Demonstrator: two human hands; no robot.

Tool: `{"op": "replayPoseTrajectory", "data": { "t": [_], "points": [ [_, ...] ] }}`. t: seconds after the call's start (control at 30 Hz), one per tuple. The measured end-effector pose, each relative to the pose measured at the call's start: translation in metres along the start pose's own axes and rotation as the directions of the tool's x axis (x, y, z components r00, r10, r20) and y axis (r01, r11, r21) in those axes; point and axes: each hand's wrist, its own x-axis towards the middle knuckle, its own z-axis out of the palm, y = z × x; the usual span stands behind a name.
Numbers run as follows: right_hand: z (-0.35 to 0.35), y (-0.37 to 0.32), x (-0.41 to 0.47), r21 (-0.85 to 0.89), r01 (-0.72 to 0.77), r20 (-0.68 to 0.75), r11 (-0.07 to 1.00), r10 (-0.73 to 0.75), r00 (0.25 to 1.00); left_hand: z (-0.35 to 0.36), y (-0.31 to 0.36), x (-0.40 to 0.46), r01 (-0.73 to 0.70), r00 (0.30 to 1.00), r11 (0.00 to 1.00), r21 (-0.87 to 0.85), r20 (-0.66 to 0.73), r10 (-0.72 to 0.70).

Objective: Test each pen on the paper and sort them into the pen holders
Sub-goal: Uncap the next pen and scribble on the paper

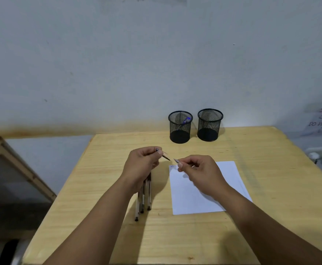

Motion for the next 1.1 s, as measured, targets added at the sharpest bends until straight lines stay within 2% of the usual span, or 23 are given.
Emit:
{"op": "replayPoseTrajectory", "data": {
  "t": [0.1, 0.23, 0.3, 0.37, 0.43, 0.63, 0.73, 0.8, 0.87, 0.97, 1.03, 1.1],
  "points": [
    [-0.001, 0.007, -0.006, 0.062, -0.079, -0.021, 0.995, 0.080, 0.997, -0.003, -0.002, 0.004, 0.042, 0.990, 0.989, 0.141, -0.137, -0.022],
    [-0.003, 0.010, -0.011, 0.125, -0.103, -0.025, 0.987, 0.107, 0.994, 0.003, -0.017, 0.002, -0.006, 0.997, 0.899, 0.438, -0.067, 0.040],
    [-0.003, 0.011, -0.012, 0.129, -0.106, -0.023, 0.986, 0.110, 0.994, 0.008, -0.025, 0.003, -0.018, 0.998, 0.806, 0.591, -0.036, 0.049],
    [-0.003, 0.013, -0.013, 0.140, -0.108, -0.023, 0.984, 0.112, 0.993, 0.012, -0.031, 0.006, 0.005, 0.997, 0.670, 0.742, -0.053, 0.051],
    [-0.004, 0.014, -0.013, 0.162, -0.124, -0.029, 0.979, 0.130, 0.991, 0.016, -0.033, 0.008, 0.013, 0.994, 0.575, 0.818, -0.072, 0.080],
    [-0.009, 0.019, -0.015, 0.250, -0.147, -0.036, 0.957, 0.161, 0.986, 0.017, -0.036, 0.009, -0.015, 0.988, 0.496, 0.868, -0.062, 0.140],
    [-0.012, 0.020, -0.014, 0.345, -0.141, -0.043, 0.928, 0.166, 0.985, 0.021, -0.039, -0.007, -0.147, 0.956, 0.438, 0.887, 0.014, 0.293],
    [-0.013, 0.020, -0.014, 0.370, -0.138, -0.073, 0.919, 0.177, 0.982, 0.024, -0.046, -0.024, -0.263, 0.920, 0.341, 0.903, 0.129, 0.369],
    [-0.014, 0.021, -0.013, 0.393, -0.152, -0.095, 0.907, 0.204, 0.974, 0.025, -0.056, -0.037, -0.313, 0.917, 0.277, 0.908, 0.214, 0.336],
    [-0.016, 0.024, -0.008, 0.466, -0.184, -0.085, 0.865, 0.251, 0.964, 0.027, -0.066, -0.048, -0.332, 0.919, 0.220, 0.917, 0.262, 0.293],
    [-0.017, 0.025, -0.005, 0.529, -0.200, -0.056, 0.825, 0.269, 0.962, 0.029, -0.070, -0.055, -0.340, 0.911, 0.216, 0.915, 0.264, 0.316],
    [-0.018, 0.028, -0.004, 0.524, -0.167, -0.051, 0.835, 0.227, 0.973, 0.031, -0.077, -0.059, -0.345, 0.900, 0.226, 0.911, 0.253, 0.354]
  ]
}}
